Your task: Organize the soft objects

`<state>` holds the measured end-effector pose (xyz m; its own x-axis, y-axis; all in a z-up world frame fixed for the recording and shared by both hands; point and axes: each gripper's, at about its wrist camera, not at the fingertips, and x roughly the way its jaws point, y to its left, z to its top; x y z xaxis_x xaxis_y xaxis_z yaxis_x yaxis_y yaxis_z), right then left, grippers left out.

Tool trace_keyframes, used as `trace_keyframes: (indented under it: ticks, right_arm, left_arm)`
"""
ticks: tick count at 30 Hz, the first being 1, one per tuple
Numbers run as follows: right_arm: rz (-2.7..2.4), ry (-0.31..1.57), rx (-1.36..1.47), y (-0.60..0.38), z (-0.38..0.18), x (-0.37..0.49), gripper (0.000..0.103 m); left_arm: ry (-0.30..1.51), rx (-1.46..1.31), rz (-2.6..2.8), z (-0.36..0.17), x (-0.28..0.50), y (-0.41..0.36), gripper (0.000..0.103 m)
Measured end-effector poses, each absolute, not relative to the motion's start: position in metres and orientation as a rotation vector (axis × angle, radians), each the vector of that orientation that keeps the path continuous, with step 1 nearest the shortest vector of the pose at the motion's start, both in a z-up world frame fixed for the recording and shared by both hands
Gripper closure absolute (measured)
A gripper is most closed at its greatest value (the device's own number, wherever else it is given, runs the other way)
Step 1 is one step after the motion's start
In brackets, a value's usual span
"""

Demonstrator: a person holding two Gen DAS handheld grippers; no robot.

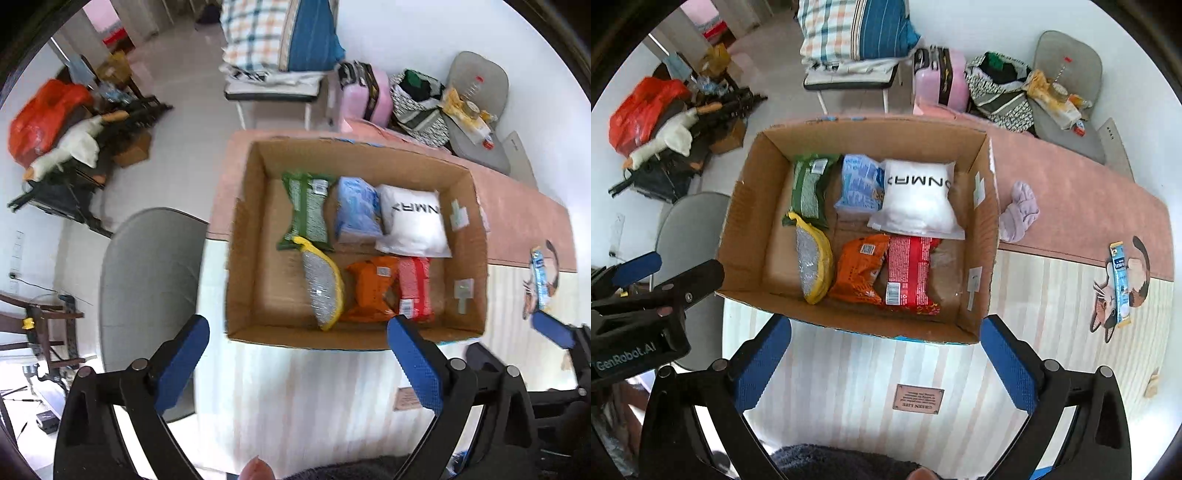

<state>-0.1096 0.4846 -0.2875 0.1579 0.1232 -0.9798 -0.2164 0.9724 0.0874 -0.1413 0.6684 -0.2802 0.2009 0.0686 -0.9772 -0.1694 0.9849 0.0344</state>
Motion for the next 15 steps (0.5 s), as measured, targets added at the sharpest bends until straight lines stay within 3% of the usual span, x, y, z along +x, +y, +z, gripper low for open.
trace_keyframes:
  ticks: [15]
  right_arm:
    - [0.255,1.329,-0.025,0.458,-0.273,-0.134,0.000]
  left_arm:
    - [1.239,0.006,0.214,-0.240,-0.156,0.634,0.004]
